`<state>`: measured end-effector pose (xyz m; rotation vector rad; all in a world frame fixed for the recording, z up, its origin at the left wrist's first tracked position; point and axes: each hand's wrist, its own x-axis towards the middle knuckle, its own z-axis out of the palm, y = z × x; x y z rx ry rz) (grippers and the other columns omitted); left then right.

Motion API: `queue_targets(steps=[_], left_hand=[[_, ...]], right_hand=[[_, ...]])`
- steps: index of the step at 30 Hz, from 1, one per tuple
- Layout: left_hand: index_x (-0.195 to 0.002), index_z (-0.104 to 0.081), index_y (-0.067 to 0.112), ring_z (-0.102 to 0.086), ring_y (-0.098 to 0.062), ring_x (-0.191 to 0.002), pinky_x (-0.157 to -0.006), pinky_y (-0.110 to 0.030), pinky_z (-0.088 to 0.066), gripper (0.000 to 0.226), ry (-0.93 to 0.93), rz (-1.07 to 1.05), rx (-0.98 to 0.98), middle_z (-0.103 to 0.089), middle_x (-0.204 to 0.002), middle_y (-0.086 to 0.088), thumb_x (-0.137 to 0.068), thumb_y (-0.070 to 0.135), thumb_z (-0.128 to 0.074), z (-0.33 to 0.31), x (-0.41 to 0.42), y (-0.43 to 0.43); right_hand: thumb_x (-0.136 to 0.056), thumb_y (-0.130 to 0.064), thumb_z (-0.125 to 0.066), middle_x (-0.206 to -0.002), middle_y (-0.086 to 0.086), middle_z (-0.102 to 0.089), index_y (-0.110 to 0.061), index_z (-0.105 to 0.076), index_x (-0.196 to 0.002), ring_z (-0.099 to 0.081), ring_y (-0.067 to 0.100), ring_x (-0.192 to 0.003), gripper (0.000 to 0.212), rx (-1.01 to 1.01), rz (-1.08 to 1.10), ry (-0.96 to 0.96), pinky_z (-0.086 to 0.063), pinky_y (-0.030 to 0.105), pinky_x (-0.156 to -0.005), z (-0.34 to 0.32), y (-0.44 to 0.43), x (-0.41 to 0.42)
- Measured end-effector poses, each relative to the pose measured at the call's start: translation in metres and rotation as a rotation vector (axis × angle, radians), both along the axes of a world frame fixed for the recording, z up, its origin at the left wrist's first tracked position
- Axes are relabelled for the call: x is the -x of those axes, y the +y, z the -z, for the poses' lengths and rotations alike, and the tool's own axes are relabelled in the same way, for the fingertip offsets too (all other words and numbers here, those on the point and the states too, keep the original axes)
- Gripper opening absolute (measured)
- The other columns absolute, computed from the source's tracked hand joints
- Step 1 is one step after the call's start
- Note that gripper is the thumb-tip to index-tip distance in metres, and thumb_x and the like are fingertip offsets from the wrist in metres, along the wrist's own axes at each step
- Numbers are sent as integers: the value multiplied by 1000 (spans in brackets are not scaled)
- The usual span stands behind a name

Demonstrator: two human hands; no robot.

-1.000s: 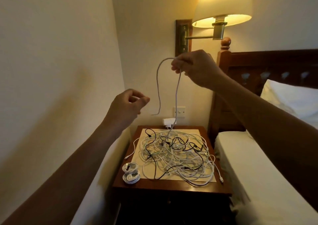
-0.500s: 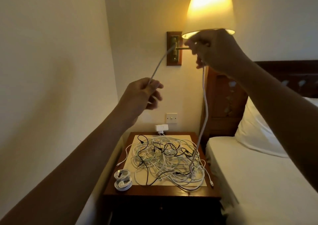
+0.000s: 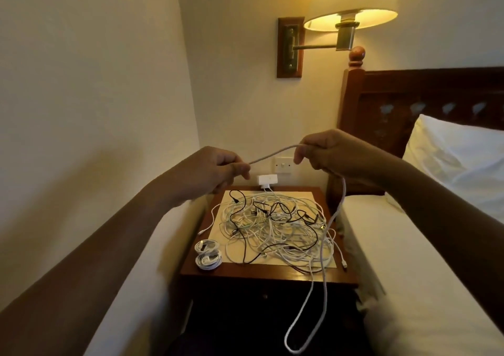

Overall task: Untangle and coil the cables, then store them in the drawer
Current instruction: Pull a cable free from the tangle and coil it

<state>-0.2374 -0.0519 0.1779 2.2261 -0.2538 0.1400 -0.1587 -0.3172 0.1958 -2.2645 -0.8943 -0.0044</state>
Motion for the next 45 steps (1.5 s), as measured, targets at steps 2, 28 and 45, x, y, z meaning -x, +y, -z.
queue_targets(steps=[2, 28, 45], left_hand=[[-98, -76, 18, -36, -4, -47, -46, -16, -31, 27, 31, -6, -6, -48, -61, 2, -104, 31, -54, 12, 5, 10], [-79, -80, 27, -60, 1, -58, -55, -11, -36, 10, -311, -204, -409, -65, -56, 13, -83, 36, -81, 63, -9, 38], [-75, -73, 18, -52, -7, -54, -52, -18, -35, 30, -349, -212, -185, -58, -55, 6, -87, 46, -73, 107, -5, -21]], right_hand=[[-104, -30, -55, -80, -1, -62, -27, -70, -97, -55, 23, -71, 17, 102, 30, -59, -45, 35, -62, 9, -8, -7], [-106, -33, -52, -69, -8, -54, -18, -74, -98, -46, 6, -59, 28, -87, -97, 198, -40, 29, -59, 132, 6, -7], [-85, -65, -68, -161, -10, -40, -32, -34, -158, -39, 13, -146, 88, 150, 79, 273, -37, 42, -119, 171, -25, 4]])
